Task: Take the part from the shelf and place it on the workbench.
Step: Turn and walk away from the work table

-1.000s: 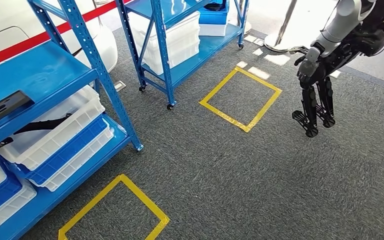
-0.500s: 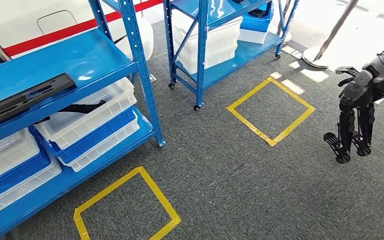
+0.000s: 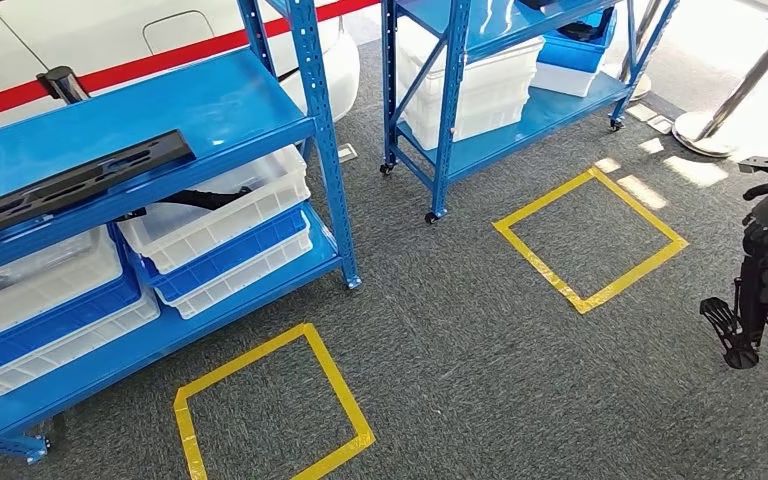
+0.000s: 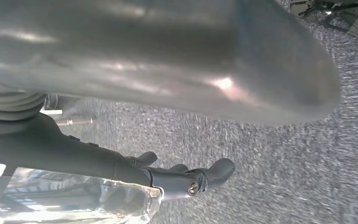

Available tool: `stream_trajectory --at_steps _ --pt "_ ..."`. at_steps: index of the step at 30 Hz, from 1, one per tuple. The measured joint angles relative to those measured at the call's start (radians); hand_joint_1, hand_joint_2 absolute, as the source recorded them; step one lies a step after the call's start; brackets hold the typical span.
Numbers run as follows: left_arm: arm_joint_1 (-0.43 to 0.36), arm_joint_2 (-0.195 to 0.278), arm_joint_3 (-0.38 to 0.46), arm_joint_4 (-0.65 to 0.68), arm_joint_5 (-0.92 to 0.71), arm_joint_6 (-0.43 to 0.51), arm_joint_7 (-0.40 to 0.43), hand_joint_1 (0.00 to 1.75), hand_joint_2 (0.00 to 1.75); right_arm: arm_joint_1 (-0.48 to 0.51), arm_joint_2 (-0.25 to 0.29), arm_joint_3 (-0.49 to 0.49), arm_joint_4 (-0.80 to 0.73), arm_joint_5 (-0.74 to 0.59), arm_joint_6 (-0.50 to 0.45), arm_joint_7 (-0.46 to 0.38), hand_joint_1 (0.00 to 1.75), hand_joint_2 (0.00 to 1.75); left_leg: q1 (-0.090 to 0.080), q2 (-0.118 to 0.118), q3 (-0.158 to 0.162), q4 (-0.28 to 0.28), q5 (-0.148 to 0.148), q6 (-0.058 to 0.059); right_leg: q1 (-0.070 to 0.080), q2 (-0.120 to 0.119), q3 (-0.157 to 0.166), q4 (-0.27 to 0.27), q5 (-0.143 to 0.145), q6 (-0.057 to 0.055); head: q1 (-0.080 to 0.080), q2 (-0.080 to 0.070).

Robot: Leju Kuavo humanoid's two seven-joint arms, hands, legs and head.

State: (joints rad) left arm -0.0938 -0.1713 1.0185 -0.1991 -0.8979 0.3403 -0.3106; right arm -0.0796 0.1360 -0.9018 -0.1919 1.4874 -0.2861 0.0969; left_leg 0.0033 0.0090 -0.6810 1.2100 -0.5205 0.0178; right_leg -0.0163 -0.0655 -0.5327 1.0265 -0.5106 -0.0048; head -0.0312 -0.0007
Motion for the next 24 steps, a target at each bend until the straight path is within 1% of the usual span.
stream_trajectory --at_steps 1,2,3,4,5,6,7,8,9,10,11,12,13,14,15,16,17,18,19,20,21,22,23,24 --pt "-0.001 0.0 0.0 0.0 0.0 0.0 -0.001 0.0 1.75 -0.001 0.001 0.0 0.0 0.0 0.0 0.0 0.0 0.0 -0.005 0.021 0.036 -0.069 0.027 0.007 0.002 -0.009 0.004 0.0 -0.003 0.001 0.0 0.0" --pt "-0.003 0.001 0.0 0.0 0.0 0.0 -0.002 0.0 1.75 -0.001 0.002 0.0 0.0 0.0 0.0 0.0 0.0 0.0 -0.01 0.038 0.064 -0.124 0.045 0.014 0.006 -0.017 0.007 0.0 -0.006 0.004 0.001 0.0" --pt "-0.005 0.001 0.0 0.0 0.0 0.0 -0.003 0.0 1.75 -0.001 0.003 0.0 0.0 0.0 0.001 0.0 0.0 0.0 -0.015 0.051 0.08 -0.157 0.051 0.02 0.008 -0.025 0.009 0.0 -0.009 0.008 0.001 0.0" --pt "-0.007 0.001 0.0 0.0 0.0 -0.001 -0.004 0.0 1.75 -0.002 0.003 0.0 0.0 0.0 0.003 0.0 0.0 0.0 -0.02 0.055 0.084 -0.17 0.048 0.024 0.01 -0.034 0.011 -0.002 -0.011 0.013 0.001 0.0" --pt "-0.007 0.002 0.0 0.0 0.0 -0.002 -0.005 0.0 1.75 -0.003 0.004 0.0 0.0 0.0 0.006 0.0 0.0 0.0 -0.022 0.044 0.083 -0.173 0.049 0.027 0.011 -0.044 0.014 -0.004 -0.013 0.017 0.001 0.0" --pt "-0.006 0.002 0.0 0.0 0.0 -0.002 -0.005 0.0 1.75 -0.004 0.004 0.0 0.0 0.0 0.009 0.0 0.0 0.0 -0.019 0.033 0.088 -0.181 0.053 0.03 0.014 -0.05 0.016 -0.005 -0.015 0.021 0.001 0.0" --pt "-0.005 0.002 0.0 0.0 0.0 -0.003 -0.005 0.0 1.75 -0.005 0.004 0.0 0.0 0.0 0.013 0.0 0.0 0.0 -0.016 0.023 0.094 -0.191 0.058 0.034 0.015 -0.042 0.015 0.002 -0.021 0.025 0.001 0.0" --pt "-0.005 0.001 0.0 0.0 0.0 -0.003 -0.005 0.0 1.75 -0.006 0.003 0.0 0.0 0.0 0.015 0.0 0.0 0.0 -0.013 0.013 0.1 -0.201 0.064 0.039 0.016 -0.024 0.008 0.023 -0.033 0.025 0.002 0.0" --pt "-0.006 0.001 0.0 0.0 0.0 -0.003 -0.005 0.0 1.75 -0.006 0.002 0.0 0.0 0.0 0.017 0.0 0.0 0.0 -0.008 0.003 0.106 -0.209 0.07 0.043 0.015 0.003 -0.013 0.069 -0.054 0.024 0.004 0.0" --pt "-0.007 0.0 0.0 0.0 0.0 -0.003 -0.005 0.0 1.75 -0.005 0.001 0.0 0.0 0.0 0.017 0.0 0.0 0.0 -0.008 -0.009 0.108 -0.211 0.072 0.045 0.011 0.03 -0.046 0.136 -0.08 0.021 0.006 0.0" --pt "-0.008 -0.001 0.0 0.0 0.0 -0.003 -0.004 0.0 1.75 -0.003 0.0 0.0 0.0 0.0 0.018 0.0 0.0 0.0 -0.007 -0.021 0.108 -0.211 0.073 0.047 0.01 0.046 -0.084 0.206 -0.103 0.02 0.007 0.0" --pt "-0.008 -0.001 0.0 0.0 0.0 -0.003 -0.004 0.0 1.75 -0.001 -0.001 0.0 0.0 0.0 0.018 0.0 0.0 0.0 -0.007 -0.036 0.108 -0.21 0.073 0.047 0.007 0.055 -0.118 0.263 -0.117 0.022 0.008 0.0" --pt "-0.008 -0.002 0.0 0.0 0.0 -0.003 -0.004 0.0 1.75 0.002 -0.003 0.0 0.0 0.0 0.018 0.0 0.0 0.0 -0.006 -0.049 0.109 -0.21 0.073 0.046 0.005 0.058 -0.136 0.285 -0.114 0.029 0.008 0.0" --pt "-0.007 -0.002 0.0 0.0 0.0 -0.003 -0.003 0.0 1.75 0.003 -0.004 0.0 0.0 0.0 0.018 0.0 0.0 0.0 -0.005 -0.063 0.111 -0.209 0.072 0.045 0.003 0.061 -0.134 0.261 -0.093 0.04 0.008 0.0" --pt "-0.006 -0.003 0.0 0.0 0.0 -0.003 -0.002 0.0 1.75 0.003 -0.005 0.0 0.0 0.0 0.02 0.0 0.0 0.0 -0.003 -0.076 0.113 -0.208 0.07 0.042 0.0 0.067 -0.113 0.202 -0.06 0.053 0.008 0.0" --pt "-0.006 -0.004 0.0 0.0 0.0 -0.003 -0.001 0.0 1.75 0.003 -0.006 0.0 0.0 0.0 0.022 0.0 0.0 0.0 -0.002 -0.089 0.114 -0.206 0.068 0.038 -0.005 0.084 -0.084 0.127 -0.026 0.063 0.009 0.0" --pt "-0.006 -0.004 0.0 0.0 -0.001 -0.003 0.001 0.0 1.75 0.003 -0.007 0.0 0.0 0.0 0.027 0.0 0.0 0.0 -0.003 -0.101 0.113 -0.2 0.063 0.032 -0.009 0.102 -0.059 0.061 0.003 0.067 0.009 0.0" --pt "-0.007 -0.004 0.0 0.0 -0.001 -0.003 0.003 0.0 1.75 0.002 -0.007 0.0 0.0 0.0 0.031 0.0 0.0 0.0 -0.004 -0.11 0.111 -0.195 0.058 0.025 -0.011 0.115 -0.043 0.018 0.021 0.064 0.01 0.0" --pt "-0.007 -0.005 0.0 0.0 -0.002 -0.003 0.005 0.0 1.75 0.001 -0.008 0.0 0.0 0.0 0.034 0.0 0.0 0.0 -0.006 -0.119 0.109 -0.192 0.054 0.019 -0.01 0.122 -0.035 -0.001 0.027 0.056 0.011 0.0" --pt "-0.006 -0.005 0.0 0.0 -0.002 -0.002 0.006 0.0 1.75 0.0 -0.009 0.0 0.0 0.0 0.037 0.0 0.0 0.0 -0.005 -0.126 0.108 -0.19 0.051 0.012 -0.009 0.116 -0.032 -0.004 0.03 0.044 0.01 0.0" --pt "-0.005 -0.005 0.0 0.0 -0.003 -0.002 0.008 0.0 1.75 -0.001 -0.009 0.0 0.0 0.0 0.038 0.0 0.0 0.0 -0.002 -0.13 0.106 -0.19 0.05 0.008 -0.012 0.107 -0.029 -0.005 0.03 0.035 0.01 0.0" --pt "-0.003 -0.005 0.0 0.0 -0.004 -0.001 0.01 0.0 1.75 -0.003 -0.009 0.0 0.0 0.0 0.039 0.0 0.0 0.0 -0.001 -0.12 0.103 -0.183 0.045 0.003 -0.014 0.099 -0.026 -0.006 0.032 0.028 0.01 0.0" --pt "-0.003 -0.005 0.0 0.0 -0.004 -0.001 0.012 0.0 1.75 -0.004 -0.008 0.0 0.0 0.0 0.039 0.0 0.0 0.0 0.001 -0.099 0.093 -0.161 0.03 -0.002 -0.017 0.09 -0.023 -0.008 0.033 0.02 0.006 0.0" --pt "-0.003 -0.005 0.0 0.0 -0.004 -0.001 0.013 0.0 1.75 -0.003 -0.008 0.0 0.0 0.0 0.04 0.0 0.0 0.0 0.002 -0.071 0.072 -0.118 0.004 -0.006 -0.018 0.08 -0.022 -0.009 0.033 0.014 0.003 0.0"
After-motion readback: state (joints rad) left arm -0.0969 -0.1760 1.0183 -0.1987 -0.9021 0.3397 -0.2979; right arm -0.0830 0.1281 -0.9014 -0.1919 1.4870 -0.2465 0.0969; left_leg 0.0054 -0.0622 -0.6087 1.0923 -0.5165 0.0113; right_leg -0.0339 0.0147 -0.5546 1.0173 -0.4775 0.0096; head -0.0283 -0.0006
